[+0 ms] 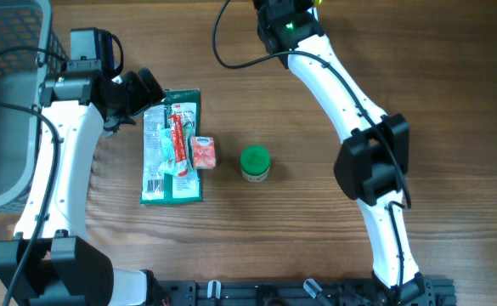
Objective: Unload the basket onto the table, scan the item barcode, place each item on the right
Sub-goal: 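Move the soap bottle with the right gripper up toward the scanner, then carry the soap bottle right and set it upright at the table's right edge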
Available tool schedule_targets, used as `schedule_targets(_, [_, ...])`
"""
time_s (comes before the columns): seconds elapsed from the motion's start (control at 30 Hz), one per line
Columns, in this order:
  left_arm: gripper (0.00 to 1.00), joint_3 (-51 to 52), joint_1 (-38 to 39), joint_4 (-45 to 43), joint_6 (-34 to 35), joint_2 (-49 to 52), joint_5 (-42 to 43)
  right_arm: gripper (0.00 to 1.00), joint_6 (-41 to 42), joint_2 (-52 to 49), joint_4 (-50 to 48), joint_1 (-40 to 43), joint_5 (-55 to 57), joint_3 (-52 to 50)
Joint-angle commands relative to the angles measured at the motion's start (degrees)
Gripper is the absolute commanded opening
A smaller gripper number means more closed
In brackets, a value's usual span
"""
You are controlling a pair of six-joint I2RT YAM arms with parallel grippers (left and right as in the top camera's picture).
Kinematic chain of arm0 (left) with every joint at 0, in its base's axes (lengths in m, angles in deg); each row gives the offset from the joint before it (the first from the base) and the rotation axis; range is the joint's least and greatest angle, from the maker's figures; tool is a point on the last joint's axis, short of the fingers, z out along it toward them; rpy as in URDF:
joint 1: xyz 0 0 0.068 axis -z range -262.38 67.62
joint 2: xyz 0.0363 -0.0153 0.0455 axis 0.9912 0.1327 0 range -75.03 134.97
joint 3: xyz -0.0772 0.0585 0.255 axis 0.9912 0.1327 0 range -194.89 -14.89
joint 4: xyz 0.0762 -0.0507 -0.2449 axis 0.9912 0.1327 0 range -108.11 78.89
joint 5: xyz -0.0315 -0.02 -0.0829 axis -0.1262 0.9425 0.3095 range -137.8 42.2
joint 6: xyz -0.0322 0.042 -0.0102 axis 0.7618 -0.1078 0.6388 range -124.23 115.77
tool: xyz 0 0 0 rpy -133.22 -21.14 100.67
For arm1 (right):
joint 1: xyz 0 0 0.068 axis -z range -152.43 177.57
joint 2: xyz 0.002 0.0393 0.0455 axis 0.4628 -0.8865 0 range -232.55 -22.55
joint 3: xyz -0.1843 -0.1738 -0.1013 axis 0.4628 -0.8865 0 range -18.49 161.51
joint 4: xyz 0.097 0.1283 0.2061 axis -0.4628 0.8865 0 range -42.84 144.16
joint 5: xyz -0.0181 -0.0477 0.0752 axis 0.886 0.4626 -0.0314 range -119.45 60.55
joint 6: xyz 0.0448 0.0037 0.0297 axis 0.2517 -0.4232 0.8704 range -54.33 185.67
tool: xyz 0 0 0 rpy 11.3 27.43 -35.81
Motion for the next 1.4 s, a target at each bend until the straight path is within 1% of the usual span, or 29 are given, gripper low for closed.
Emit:
schedule_targets(0.0, [1.0,-0.17,-0.24,0.0,-1.07,-0.04,0.2,0.2,-19.3,-4.61,-5.53,0.13,3.82,1.14])
schedule_targets(0.07, [1.0,-0.17,-0.24,0.0,-1.07,-0.04,0.2,0.2,-24.13,-7.26,-9.07,0.17,6.86,1.14])
schedule_targets(0.17, [1.0,-0.17,-0.24,0.0,-1.07,-0.04,0.22,0.21,-24.44,-9.66,-11.3,0.11,9.01,1.11])
schedule_targets(0.2, [1.0,-0.17,-0.24,0.0,-1.07,-0.04,0.2,0.21,-23.17,-10.14,-12.09,0.13,11.37,1.11])
schedule_targets(0.23, [1.0,-0.17,-0.24,0.0,-1.07,-0.04,0.2,0.21,-19.87,-10.8,-13.53,0.13,14.51,1.11])
schedule_targets(0.27, [1.0,-0.17,-0.24,0.0,-1.07,-0.04,0.2,0.22,-17.09,-11.3,-13.44,0.11,15.28,1.11])
schedule_targets(0.37, [1.0,-0.17,-0.24,0.0,-1.07,-0.04,0.2,0.22,-17.03,-11.56,-13.57,-0.31,15.67,1.11])
schedule_targets(0.4, [1.0,-0.17,-0.24,0.0,-1.07,-0.04,0.2,0.22,-16.26,-11.56,-14.49,-0.31,17.2,1.11])
schedule_targets(0.47, [1.0,-0.17,-0.24,0.0,-1.07,-0.04,0.2,0.25,-13.16,-11.56,-14.49,-0.31,17.59,1.11])
schedule_targets(0.57, [1.0,-0.17,-0.24,0.0,-1.07,-0.04,0.2,0.25,-10.99,-11.54,-14.36,-0.44,18.1,1.11])
schedule_targets(0.63, [1.0,-0.17,-0.24,0.0,-1.07,-0.04,0.2,0.24,-10.67,-9.86,-14.43,-0.39,18.16,1.11])
schedule_targets(0.73, [1.0,-0.17,-0.24,0.0,-1.07,-0.04,0.22,0.24,-8.04,-3.87,-13.64,0.44,17.92,1.11])
schedule_targets(0.77, [1.0,-0.17,-0.24,0.0,-1.07,-0.04,0.2,0.24,-5.97,-0.15,-11.34,1.16,16.39,1.11])
schedule_targets(0.8, [1.0,-0.17,-0.24,0.0,-1.07,-0.04,0.2,0.26,-1.31,4.02,-6.08,2.16,12.81,1.11])
schedule_targets(0.83, [1.0,-0.17,-0.24,0.0,-1.07,-0.04,0.2,0.33,2.75,7.76,-0.76,3.17,8.94,1.11])
schedule_targets(0.97, [1.0,-0.17,-0.24,0.0,-1.07,-0.04,0.2,0.33,13.7,18.58,16.83,8.24,-2.29,1.11])
schedule_targets(1.0, [1.0,-0.17,-0.24,0.0,-1.07,-0.04,0.2,0.29,19.5,22.03,23.8,12.87,-8.46,1.11])
schedule_targets(1.07, [1.0,-0.17,-0.24,0.0,-1.07,-0.04,0.2,0.29,24.61,23.78,30.82,21.38,-21.51,1.11])
schedule_targets(1.17, [1.0,-0.17,-0.24,0.0,-1.07,-0.04,0.2,0.29,29.14,22.8,37.9,35.04,-42.86,0.98])
schedule_targets(1.2, [1.0,-0.17,-0.24,0.0,-1.07,-0.04,0.2,0.29,29.4,22.18,39.32,38.93,-46.9,0.59])
schedule_targets(1.27, [1.0,-0.17,-0.24,0.0,-1.07,-0.04,0.2,0.33,29.4,22.01,40.02,45.64,-48.35,-3.54])
schedule_targets(1.37, [1.0,-0.17,-0.24,0.0,-1.07,-0.04,0.2,0.34,29.4,22.01,41.0,51.3,-48.35,-10.78])
